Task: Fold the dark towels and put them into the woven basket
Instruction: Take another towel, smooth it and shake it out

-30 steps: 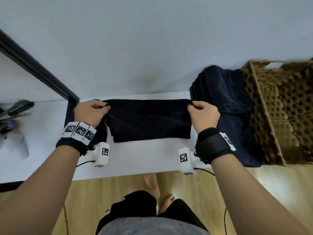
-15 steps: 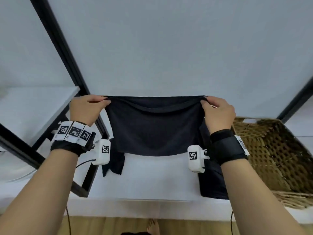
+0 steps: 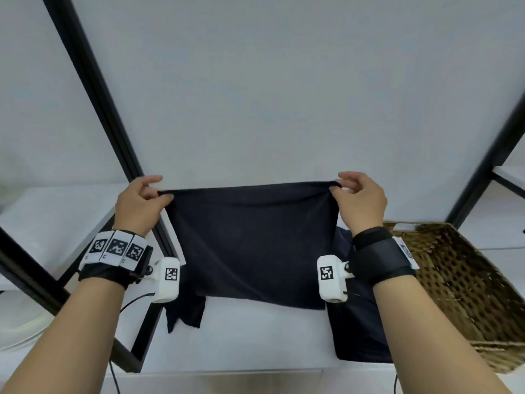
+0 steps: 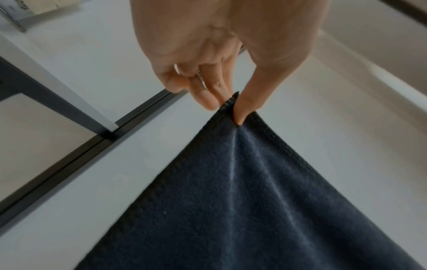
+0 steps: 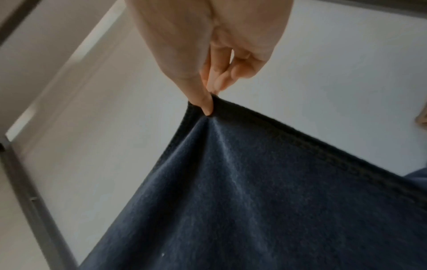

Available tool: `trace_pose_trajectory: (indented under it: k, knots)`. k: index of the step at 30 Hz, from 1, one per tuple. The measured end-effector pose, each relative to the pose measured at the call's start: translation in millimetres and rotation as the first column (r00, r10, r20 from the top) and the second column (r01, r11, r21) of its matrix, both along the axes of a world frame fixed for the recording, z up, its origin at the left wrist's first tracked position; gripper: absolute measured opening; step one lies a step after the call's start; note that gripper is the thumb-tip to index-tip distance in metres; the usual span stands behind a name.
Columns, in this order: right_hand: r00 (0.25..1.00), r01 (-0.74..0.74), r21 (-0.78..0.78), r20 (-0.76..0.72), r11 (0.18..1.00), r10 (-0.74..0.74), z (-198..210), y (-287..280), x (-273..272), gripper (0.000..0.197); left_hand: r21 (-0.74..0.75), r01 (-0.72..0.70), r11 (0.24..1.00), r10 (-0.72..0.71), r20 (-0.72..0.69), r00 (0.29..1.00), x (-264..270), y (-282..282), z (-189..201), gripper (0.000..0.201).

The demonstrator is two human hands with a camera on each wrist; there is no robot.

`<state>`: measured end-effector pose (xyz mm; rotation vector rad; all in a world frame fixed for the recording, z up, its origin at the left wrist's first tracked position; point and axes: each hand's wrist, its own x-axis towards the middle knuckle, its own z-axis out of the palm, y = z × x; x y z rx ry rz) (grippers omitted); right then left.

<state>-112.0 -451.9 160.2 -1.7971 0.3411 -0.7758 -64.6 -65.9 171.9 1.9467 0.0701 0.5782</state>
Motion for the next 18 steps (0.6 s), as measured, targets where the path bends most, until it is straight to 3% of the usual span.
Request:
trace_pose_trajectory:
  k: [4, 9, 14, 18]
  knots:
    - [0.990, 0.002, -0.015, -0.138, 1.000, -0.005, -21, -2, 15, 0.015, 0.058, 0.062, 0.996, -0.050, -0.189, 0.981, 14, 1, -23, 0.026]
    - [0.967, 0.004, 0.371, -0.236, 0.929, 0.090, -59, 4, 42, 0.021, -0.283, 0.110, 0.953, -0.219, -0.389, 0.895, 31, -15, -50, 0.017]
    - [0.959, -0.078, 0.455, -0.208, 0.887, 0.191, -76, 7, 65, 0.020, -0.390, 0.069, 0.918, -0.220, -0.358, 0.907, 56, -31, -69, 0.009]
    - [0.952, -0.181, 0.521, -0.121, 0.834, 0.282, -80, 6, 73, 0.019, -0.438, 0.112, 0.892, -0.224, -0.215, 0.951, 67, -27, -81, 0.012]
